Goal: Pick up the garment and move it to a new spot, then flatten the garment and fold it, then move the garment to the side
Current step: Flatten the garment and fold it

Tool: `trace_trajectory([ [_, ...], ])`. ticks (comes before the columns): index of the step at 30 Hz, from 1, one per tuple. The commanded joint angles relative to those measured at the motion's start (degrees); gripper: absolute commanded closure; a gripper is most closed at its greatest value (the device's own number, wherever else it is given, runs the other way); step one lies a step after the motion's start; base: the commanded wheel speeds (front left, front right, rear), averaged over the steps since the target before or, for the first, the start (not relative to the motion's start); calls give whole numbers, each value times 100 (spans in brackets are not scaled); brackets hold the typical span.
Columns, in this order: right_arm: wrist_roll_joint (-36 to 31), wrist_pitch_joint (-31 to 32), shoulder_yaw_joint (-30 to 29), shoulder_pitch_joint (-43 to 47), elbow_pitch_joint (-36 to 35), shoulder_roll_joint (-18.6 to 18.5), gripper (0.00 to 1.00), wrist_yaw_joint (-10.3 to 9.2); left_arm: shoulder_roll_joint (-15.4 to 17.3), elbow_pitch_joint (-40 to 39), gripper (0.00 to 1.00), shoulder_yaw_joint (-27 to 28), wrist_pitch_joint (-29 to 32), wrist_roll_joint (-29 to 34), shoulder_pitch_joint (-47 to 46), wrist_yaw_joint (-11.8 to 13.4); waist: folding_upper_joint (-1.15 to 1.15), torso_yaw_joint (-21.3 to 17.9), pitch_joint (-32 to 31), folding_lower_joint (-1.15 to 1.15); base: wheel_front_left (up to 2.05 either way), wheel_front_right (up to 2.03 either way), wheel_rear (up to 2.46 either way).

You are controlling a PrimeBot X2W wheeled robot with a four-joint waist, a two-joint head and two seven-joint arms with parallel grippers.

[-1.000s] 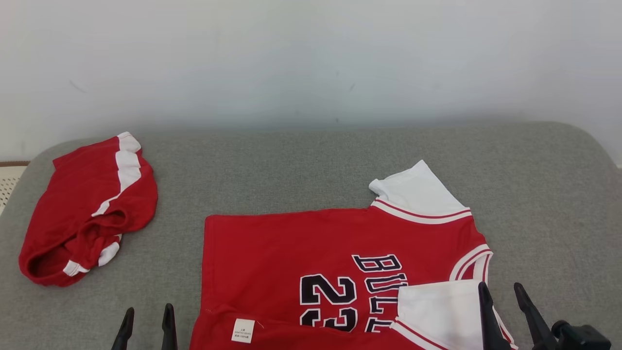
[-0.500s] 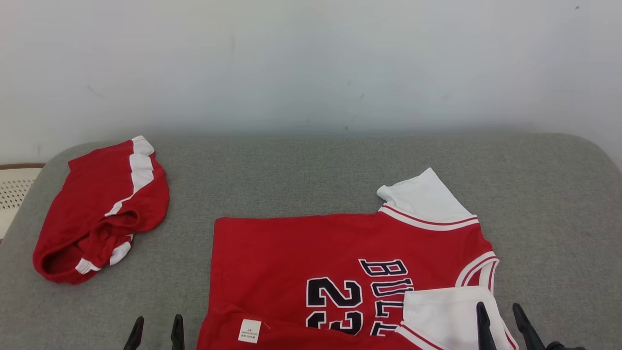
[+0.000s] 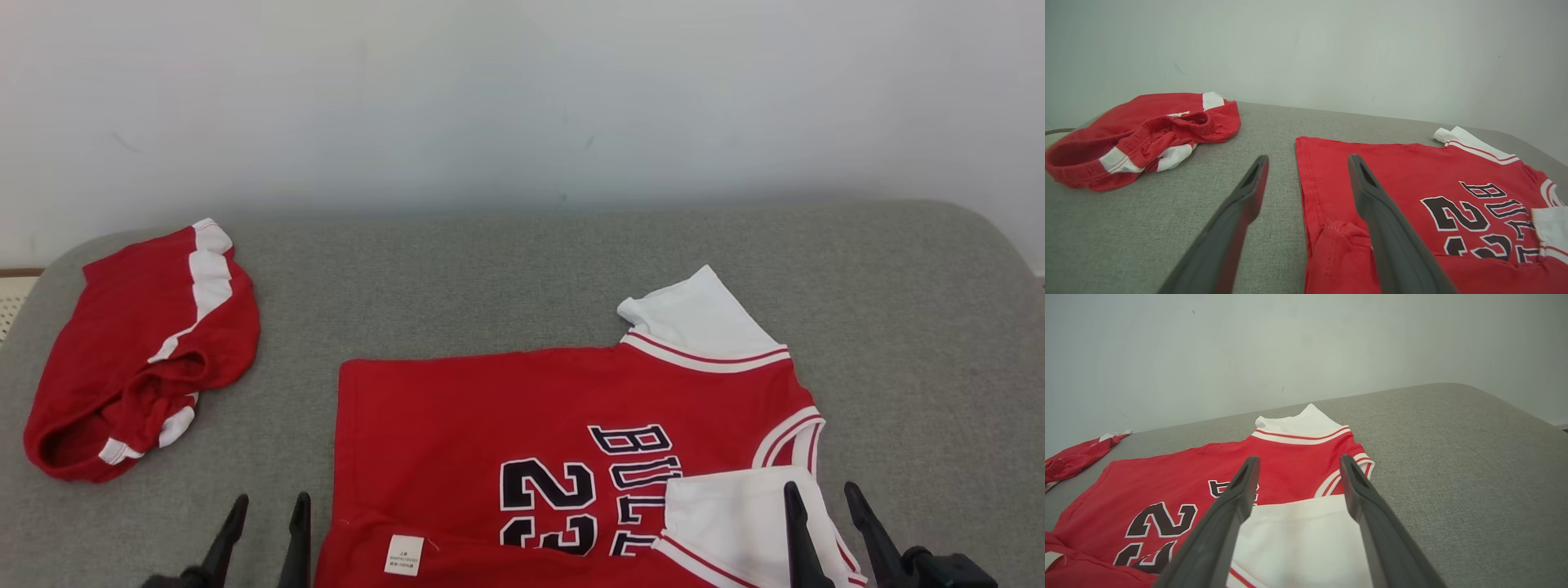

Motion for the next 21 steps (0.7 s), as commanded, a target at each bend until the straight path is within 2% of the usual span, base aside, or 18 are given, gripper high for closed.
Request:
trace_trajectory([
  [1, 33, 9, 43, -95, -2, -38, 0, -6, 116, 155, 0, 3, 78, -43, -235, -63, 0, -95, 85, 0, 0, 0, 0],
  [10, 85, 22, 459, -1202, 197, -187, 0, -6, 548, 892, 0, -81, 828, -494, -1697, -342, 0, -553, 842, 0, 0, 0, 0],
  [14, 134, -54, 557, -1879, 510, -236, 0, -6, 722, 1239, 0, -174, 1215, -818, -2345, -409, 0, -722, 1157, 0, 0, 0, 0],
  [15, 159, -78, 635, -2206, 676, -237, 0, -6, 854, 1405, 0, -274, 1424, -944, -2612, -432, 0, -801, 1307, 0, 0, 0, 0],
  [18, 197, -138, 747, -2676, 972, -260, 0, -6, 975, 1680, 0, -337, 1697, -1277, -2950, -437, 0, -920, 1472, 0, 0, 0, 0],
  [21, 242, -218, 896, -3123, 1255, -238, 0, -6, 1236, 1890, 0, -469, 1846, -1451, -3193, -440, 0, -1052, 1590, 0, 0, 0, 0],
])
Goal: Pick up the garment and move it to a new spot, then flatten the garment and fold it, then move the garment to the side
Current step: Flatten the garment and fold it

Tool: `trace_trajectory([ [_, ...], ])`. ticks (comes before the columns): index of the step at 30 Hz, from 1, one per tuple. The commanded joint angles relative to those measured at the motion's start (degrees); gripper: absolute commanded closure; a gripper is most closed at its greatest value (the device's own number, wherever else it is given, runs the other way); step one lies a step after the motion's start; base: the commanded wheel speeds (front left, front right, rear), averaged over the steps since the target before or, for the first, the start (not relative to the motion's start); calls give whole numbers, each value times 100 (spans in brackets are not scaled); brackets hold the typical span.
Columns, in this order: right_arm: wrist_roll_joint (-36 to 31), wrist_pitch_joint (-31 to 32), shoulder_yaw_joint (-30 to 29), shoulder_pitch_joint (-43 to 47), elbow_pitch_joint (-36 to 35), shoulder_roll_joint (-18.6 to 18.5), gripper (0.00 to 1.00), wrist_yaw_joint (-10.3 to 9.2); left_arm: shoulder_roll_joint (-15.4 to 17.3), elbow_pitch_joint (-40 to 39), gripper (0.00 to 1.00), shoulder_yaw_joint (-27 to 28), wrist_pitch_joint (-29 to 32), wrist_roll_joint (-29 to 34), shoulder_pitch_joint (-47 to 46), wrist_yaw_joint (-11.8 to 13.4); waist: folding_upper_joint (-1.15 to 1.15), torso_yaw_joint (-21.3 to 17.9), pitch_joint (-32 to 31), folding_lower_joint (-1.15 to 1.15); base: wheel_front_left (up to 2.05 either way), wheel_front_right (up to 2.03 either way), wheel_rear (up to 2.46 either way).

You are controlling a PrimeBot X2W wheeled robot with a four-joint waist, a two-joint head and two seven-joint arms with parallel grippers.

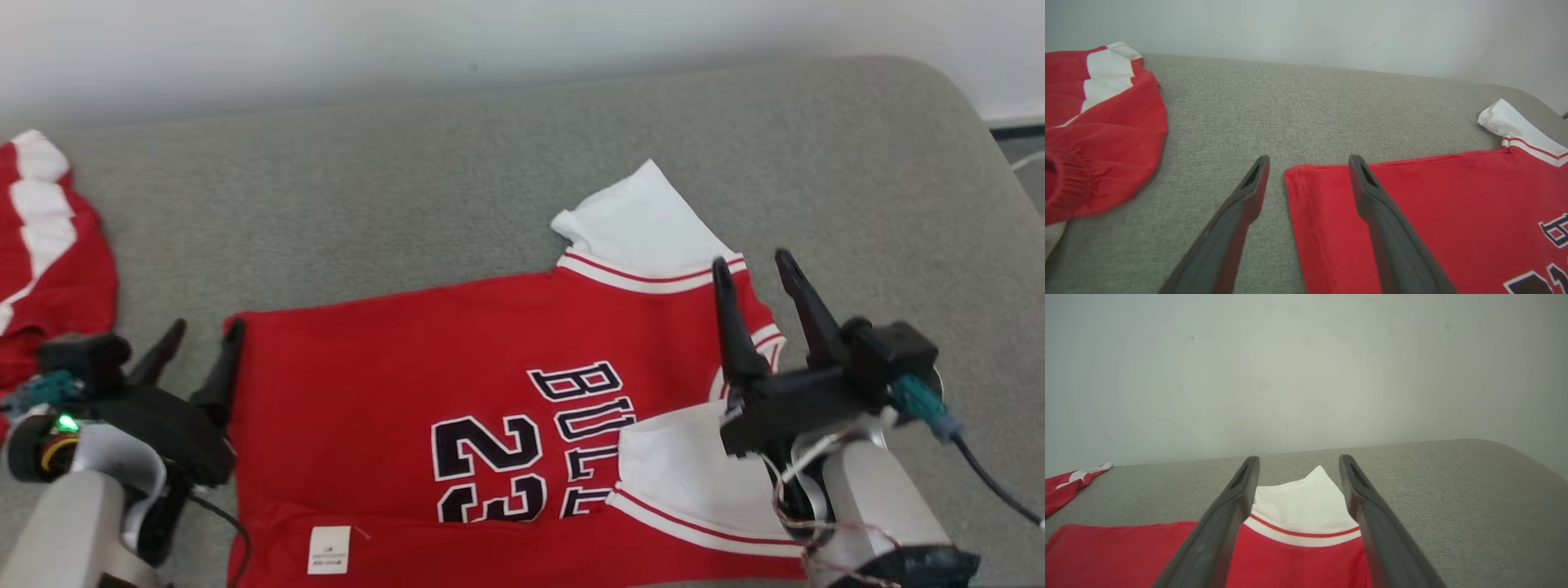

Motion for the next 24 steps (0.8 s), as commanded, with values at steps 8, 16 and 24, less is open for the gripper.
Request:
trace_trajectory([
  [8, 136, -195, 235, -581, 565, 85, 0, -6, 295, 555, 0, -205, 52, -395, -354, -2, -1, -404, 353, -2, 0, 0, 0],
  [16, 206, -245, 307, -660, 825, 88, 0, -6, 435, 1066, 0, -312, -105, -287, -519, 5, -1, -473, 448, -2, 0, 0, 0],
  [24, 231, -256, 308, -737, 891, 76, 0, -6, 319, 1414, 100, -397, -127, -485, -659, 2, -1, -467, 462, -2, 0, 0, 0],
])
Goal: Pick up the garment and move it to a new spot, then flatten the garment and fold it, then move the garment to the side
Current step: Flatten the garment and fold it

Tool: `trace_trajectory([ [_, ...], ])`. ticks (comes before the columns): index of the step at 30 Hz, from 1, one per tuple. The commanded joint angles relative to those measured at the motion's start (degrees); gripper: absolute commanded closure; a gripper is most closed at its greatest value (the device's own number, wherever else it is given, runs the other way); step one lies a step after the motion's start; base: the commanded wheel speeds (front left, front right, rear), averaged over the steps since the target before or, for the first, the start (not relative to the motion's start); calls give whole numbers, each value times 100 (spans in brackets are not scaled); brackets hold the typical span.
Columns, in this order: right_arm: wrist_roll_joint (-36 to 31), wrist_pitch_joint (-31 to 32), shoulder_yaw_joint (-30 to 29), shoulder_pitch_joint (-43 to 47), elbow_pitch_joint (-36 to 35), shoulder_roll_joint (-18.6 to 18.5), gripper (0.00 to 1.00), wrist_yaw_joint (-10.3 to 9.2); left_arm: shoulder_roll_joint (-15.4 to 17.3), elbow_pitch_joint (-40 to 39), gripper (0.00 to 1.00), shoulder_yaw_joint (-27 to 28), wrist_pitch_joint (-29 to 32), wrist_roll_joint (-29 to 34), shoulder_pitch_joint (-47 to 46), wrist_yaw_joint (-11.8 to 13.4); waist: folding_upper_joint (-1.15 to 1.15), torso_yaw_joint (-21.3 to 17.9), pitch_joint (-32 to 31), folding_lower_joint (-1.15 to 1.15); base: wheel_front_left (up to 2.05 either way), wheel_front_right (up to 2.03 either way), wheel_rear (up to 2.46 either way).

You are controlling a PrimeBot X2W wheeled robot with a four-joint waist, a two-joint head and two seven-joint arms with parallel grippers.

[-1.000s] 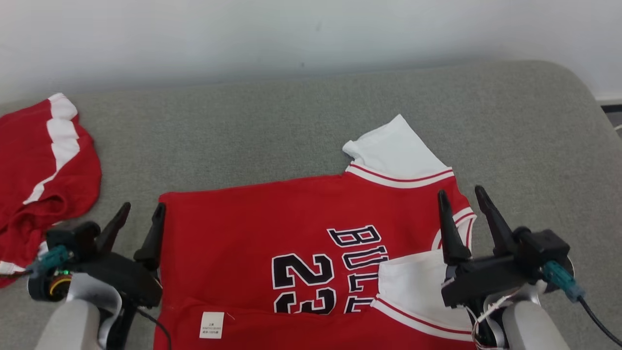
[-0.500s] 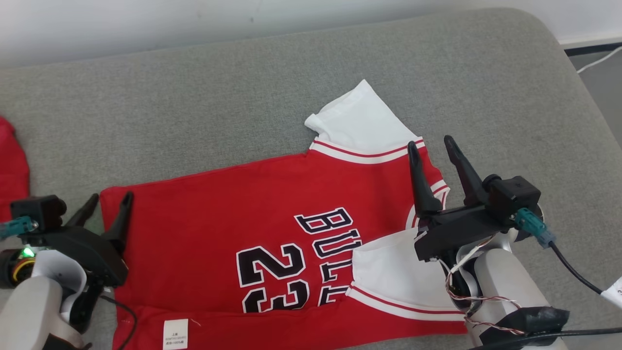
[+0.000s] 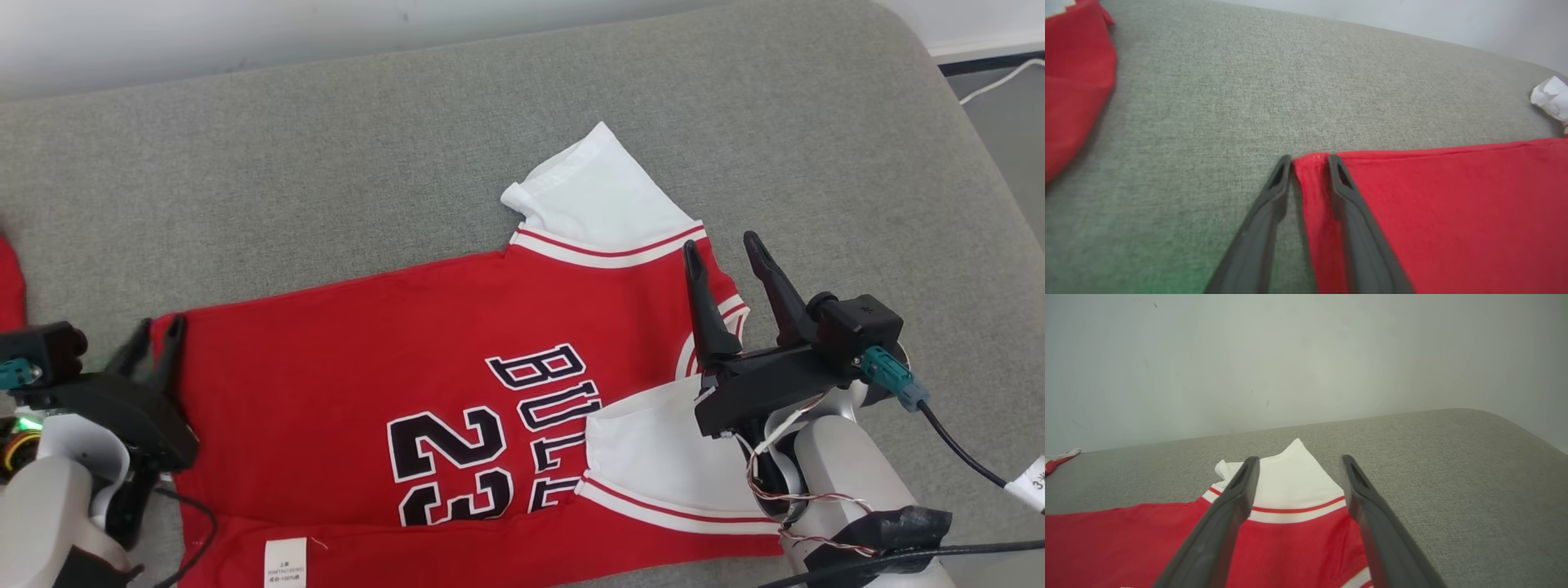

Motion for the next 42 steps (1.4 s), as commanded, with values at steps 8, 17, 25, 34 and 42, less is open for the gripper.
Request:
trace_trajectory([
  [8, 36, -31, -74, -143, 136, -132, 0, -6, -65, -66, 100, -209, -267, -103, -79, 6, -1, 215, -85, 0, 0, 0, 0],
  [17, 404, 721, -172, -1080, 1143, -442, 0, -6, -241, -966, 100, -461, -735, -45, 28, 6, -1, 706, -17, 0, 0, 0, 0],
  [25, 521, 1389, -99, -2133, 2266, -660, 0, -6, -389, -1797, 100, -714, -886, 159, 284, 177, -1, 1080, 180, 0, 0, 0, 0],
  [34, 486, 1579, -184, -3193, 3632, -978, 0, -6, -637, -2529, 100, -992, -845, 232, 465, 296, -1, 1591, 487, 0, 0, 0, 0],
  [42, 392, 1615, -208, -3862, 4462, -1186, 0, -6, -768, -2772, 100, -1192, -812, 299, 275, 323, -1, 1915, 823, 0, 0, 0, 0],
])
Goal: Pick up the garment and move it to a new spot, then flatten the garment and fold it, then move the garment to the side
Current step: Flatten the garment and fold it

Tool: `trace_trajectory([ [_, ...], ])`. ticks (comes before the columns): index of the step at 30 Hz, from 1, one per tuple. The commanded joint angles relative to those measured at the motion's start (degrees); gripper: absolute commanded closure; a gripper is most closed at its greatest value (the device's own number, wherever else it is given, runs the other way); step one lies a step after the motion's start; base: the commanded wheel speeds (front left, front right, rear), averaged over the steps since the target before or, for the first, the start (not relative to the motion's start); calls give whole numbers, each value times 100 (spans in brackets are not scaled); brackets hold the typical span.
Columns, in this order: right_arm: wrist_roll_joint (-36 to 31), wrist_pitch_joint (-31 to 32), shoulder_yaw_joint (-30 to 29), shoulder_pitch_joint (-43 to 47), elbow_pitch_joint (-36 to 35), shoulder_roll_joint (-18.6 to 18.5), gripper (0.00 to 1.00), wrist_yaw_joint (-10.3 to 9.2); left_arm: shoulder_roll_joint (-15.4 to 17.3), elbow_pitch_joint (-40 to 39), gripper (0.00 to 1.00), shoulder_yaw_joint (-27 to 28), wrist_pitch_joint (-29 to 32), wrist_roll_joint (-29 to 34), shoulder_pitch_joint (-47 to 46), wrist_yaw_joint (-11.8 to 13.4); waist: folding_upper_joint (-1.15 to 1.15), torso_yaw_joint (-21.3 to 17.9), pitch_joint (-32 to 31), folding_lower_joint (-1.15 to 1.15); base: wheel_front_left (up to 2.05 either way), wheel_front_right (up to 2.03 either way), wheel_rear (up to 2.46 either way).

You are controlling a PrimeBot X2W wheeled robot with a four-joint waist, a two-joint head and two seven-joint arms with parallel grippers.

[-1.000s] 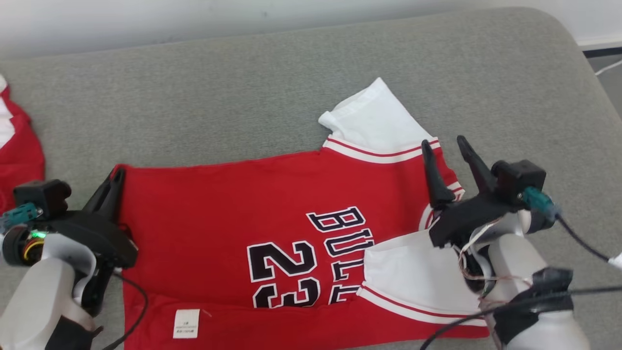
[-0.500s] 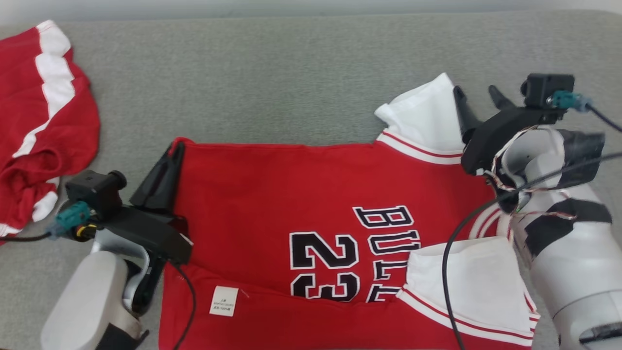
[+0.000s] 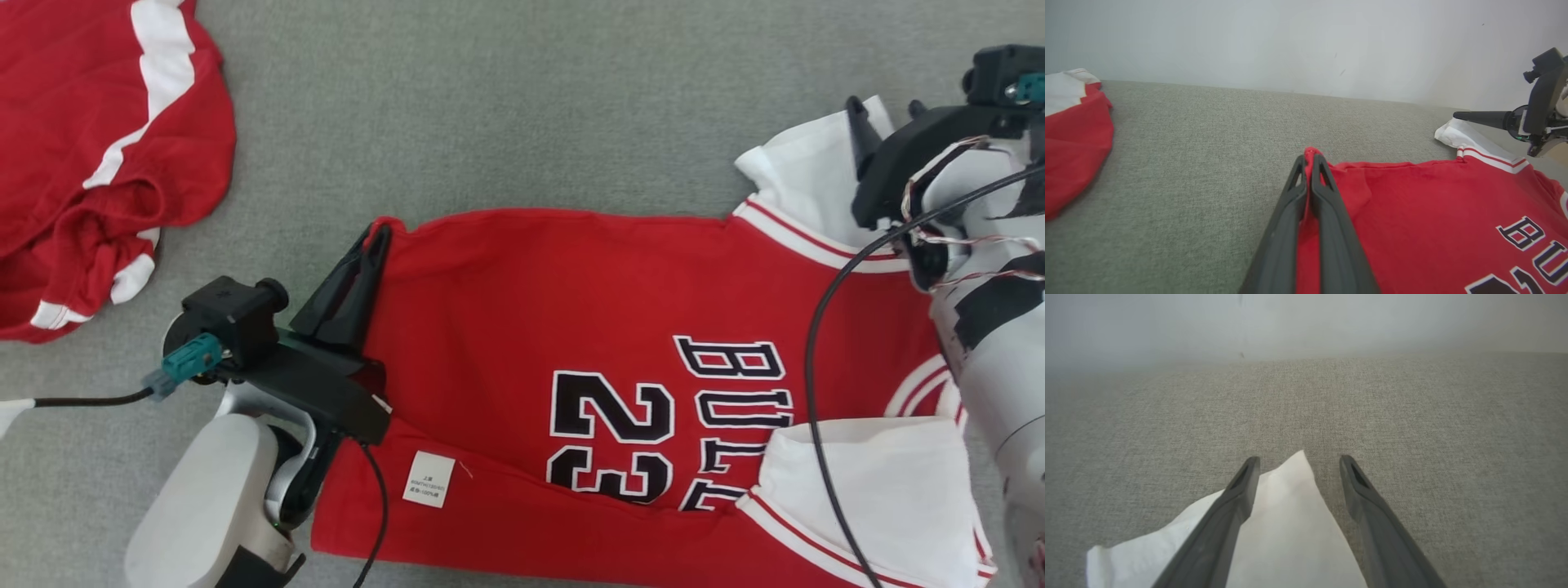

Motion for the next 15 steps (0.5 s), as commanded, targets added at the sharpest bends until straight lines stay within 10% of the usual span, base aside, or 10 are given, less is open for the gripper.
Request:
trace_trajectory([
  [1, -62, 0, 10, -135, 122, -92, 0, -6, -20, -27, 100, -33, -5, 45, -93, 9, 0, 223, 237, -1, 0, 0, 0],
  [4, -92, 2, -53, -254, 342, -135, 0, -6, -77, -37, 100, -107, -28, 66, -115, 11, 0, 288, 308, -1, 0, 0, 0],
  [7, -133, 20, -74, -298, 457, -127, 100, -6, -112, 5, 100, -139, -53, 70, -152, 22, 0, 307, 317, -1, 0, 0, 0],
  [15, -186, -392, 25, -364, 504, 13, 100, -6, -1, 132, 100, -56, -199, -30, -3, 35, 0, 162, 173, -1, 0, 0, 0],
])
